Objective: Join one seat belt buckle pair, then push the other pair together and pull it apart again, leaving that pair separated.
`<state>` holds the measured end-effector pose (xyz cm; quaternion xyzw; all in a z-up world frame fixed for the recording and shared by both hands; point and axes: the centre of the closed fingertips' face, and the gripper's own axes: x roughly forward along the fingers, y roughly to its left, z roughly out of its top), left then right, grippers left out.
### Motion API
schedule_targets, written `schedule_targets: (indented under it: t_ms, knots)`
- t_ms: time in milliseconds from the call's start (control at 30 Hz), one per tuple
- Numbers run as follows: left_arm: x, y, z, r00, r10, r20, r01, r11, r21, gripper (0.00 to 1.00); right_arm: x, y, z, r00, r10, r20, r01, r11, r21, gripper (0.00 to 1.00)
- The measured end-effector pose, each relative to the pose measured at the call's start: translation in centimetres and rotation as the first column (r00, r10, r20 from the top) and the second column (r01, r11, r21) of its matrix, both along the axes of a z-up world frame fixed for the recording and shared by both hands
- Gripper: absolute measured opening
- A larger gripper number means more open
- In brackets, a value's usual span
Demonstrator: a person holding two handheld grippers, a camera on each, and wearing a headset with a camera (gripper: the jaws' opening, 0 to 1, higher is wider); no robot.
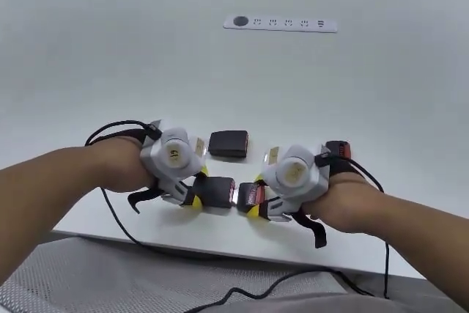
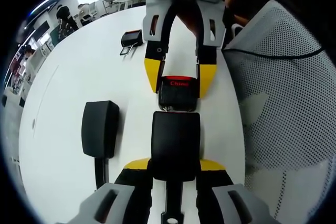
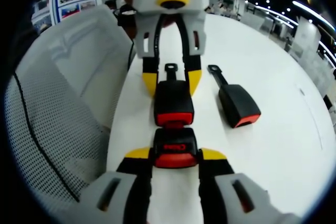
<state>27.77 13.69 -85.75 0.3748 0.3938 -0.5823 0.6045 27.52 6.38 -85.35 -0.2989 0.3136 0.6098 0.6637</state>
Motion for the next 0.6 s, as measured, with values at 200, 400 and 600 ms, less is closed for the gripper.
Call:
schedule_targets:
  t_ms: [200,400,600]
  knots:
    - [-0.02,-0.03,0.03,1.0,0.004,-0.001,-0.004,1.0,-0.014,0.32,0.0,-0.03,-0.05,1.0,0.003,-0.002,-0.003,1.0,-0.001,0.32]
    - [-0.04,-0.08,0.02,1.0,0.025,-0.003,-0.025,0.999,-0.022,0.33,0.13,0.02,-0.02,1.0,-0.002,-0.013,0.002,1.0,0.003,0.33]
    - [-0.11,-0.15,0.13,0.999,0.049,-0.003,-0.049,0.999,-0.023,0.34,0.06,0.01,0.07,1.0,0.0,-0.02,0.0,1.0,0.007,0.34]
